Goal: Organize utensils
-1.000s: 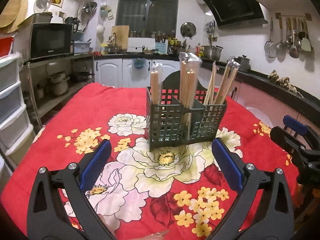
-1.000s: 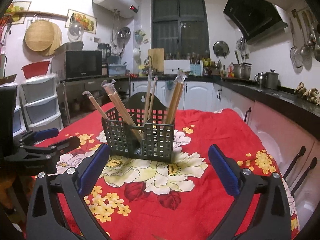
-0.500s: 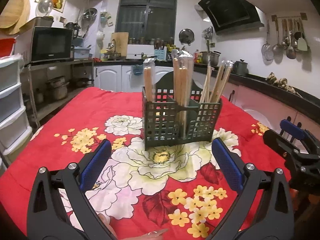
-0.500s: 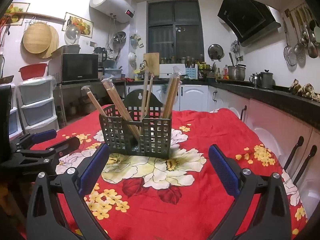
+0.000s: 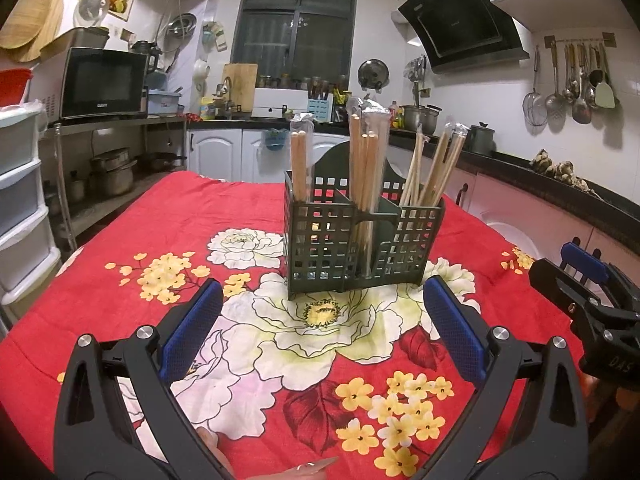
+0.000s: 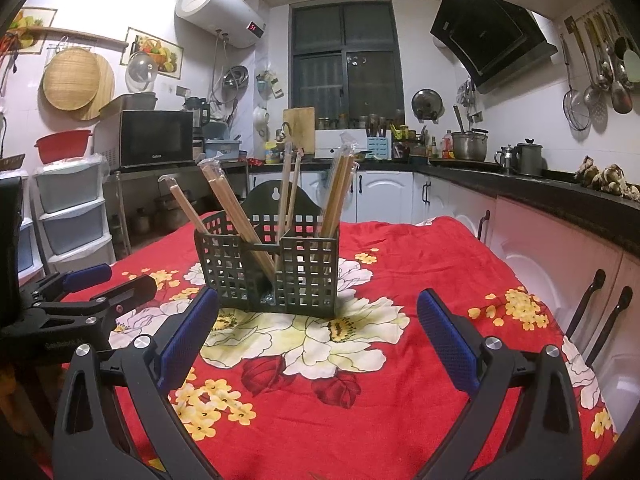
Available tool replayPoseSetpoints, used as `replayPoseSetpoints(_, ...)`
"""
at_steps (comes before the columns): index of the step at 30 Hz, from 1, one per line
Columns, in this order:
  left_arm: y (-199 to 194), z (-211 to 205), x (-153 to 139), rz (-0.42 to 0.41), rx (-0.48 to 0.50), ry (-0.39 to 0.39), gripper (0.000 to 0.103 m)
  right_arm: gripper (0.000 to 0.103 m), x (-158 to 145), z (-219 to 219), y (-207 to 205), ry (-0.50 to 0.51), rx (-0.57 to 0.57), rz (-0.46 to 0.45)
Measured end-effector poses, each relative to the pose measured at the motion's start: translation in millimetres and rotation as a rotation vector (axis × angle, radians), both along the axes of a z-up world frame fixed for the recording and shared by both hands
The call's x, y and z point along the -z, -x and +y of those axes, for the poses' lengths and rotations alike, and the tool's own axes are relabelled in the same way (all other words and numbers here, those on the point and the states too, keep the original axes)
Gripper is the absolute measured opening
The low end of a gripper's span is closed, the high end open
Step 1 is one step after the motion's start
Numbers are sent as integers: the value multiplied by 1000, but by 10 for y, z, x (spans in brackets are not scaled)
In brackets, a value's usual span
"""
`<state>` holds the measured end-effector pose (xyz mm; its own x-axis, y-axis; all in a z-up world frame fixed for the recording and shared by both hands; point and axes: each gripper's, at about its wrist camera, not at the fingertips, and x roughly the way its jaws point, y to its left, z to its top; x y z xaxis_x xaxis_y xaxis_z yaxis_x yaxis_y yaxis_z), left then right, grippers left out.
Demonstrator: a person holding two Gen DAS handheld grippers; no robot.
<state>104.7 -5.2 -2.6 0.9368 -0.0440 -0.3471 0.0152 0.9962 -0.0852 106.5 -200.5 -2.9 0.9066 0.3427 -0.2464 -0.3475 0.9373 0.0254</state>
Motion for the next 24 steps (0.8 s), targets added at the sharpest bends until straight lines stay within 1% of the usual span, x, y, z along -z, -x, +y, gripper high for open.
replayPoseSetpoints(24, 1, -30, -33, -22, -1, 1, 93, 97, 8, -10, 3, -2, 1, -1)
